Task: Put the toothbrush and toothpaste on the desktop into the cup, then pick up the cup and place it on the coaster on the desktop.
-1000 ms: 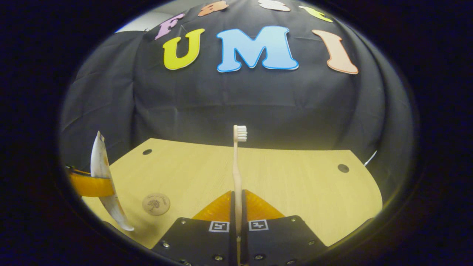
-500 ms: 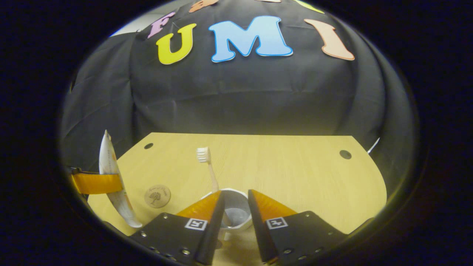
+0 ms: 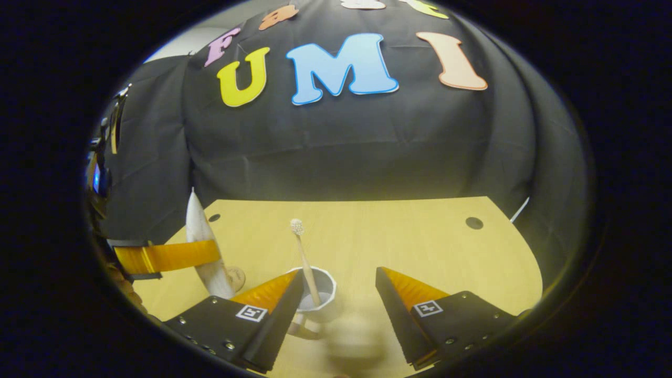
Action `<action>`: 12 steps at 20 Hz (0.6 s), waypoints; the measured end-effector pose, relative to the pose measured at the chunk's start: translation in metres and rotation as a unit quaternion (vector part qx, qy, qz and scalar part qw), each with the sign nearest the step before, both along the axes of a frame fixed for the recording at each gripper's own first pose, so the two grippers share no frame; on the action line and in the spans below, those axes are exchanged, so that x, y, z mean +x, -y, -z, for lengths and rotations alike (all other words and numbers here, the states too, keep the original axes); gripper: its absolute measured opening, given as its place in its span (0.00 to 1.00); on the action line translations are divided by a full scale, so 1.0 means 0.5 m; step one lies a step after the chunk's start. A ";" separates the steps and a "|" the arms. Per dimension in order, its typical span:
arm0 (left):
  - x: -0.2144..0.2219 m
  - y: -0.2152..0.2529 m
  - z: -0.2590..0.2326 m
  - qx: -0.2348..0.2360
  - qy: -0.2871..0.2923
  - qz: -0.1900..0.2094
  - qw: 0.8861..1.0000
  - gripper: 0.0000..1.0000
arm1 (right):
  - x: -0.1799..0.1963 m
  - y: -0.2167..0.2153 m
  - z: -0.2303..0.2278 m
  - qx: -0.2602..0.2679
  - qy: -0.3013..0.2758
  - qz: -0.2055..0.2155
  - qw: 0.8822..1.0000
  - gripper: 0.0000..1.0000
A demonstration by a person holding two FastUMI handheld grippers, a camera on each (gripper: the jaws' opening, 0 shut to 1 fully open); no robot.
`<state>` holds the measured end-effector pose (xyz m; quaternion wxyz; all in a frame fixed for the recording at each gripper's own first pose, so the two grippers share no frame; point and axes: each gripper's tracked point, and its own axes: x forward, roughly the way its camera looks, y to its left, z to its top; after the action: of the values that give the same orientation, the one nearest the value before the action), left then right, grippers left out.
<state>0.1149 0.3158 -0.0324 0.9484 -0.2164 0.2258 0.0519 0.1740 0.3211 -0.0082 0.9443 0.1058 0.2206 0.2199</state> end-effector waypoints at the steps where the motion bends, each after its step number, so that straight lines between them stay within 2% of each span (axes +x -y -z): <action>1: 0.014 0.010 -0.001 -0.005 0.013 0.004 1.000 0.24 | -0.007 0.017 -0.007 0.001 0.003 0.005 1.000 0.86; 8: 0.101 0.065 0.001 -0.006 0.091 0.015 0.996 0.23 | -0.065 0.126 -0.024 0.006 -0.002 0.041 0.999 0.85; 9: 0.107 0.071 0.007 -0.002 0.095 0.017 0.995 0.23 | -0.071 0.135 -0.016 0.005 -0.006 0.044 0.999 0.80; 10: 0.115 0.080 0.016 0.000 0.098 0.019 0.995 0.24 | -0.077 0.142 -0.009 0.005 -0.013 0.045 0.999 0.85; 12: 0.119 0.096 0.031 0.001 0.101 0.027 0.994 0.24 | -0.091 0.151 0.004 0.007 -0.023 0.047 0.999 0.85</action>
<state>0.1744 0.2678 -0.0477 0.9677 -0.2132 0.1344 0.0041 0.1284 0.2454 -0.0102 0.9475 0.1276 0.2358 0.1741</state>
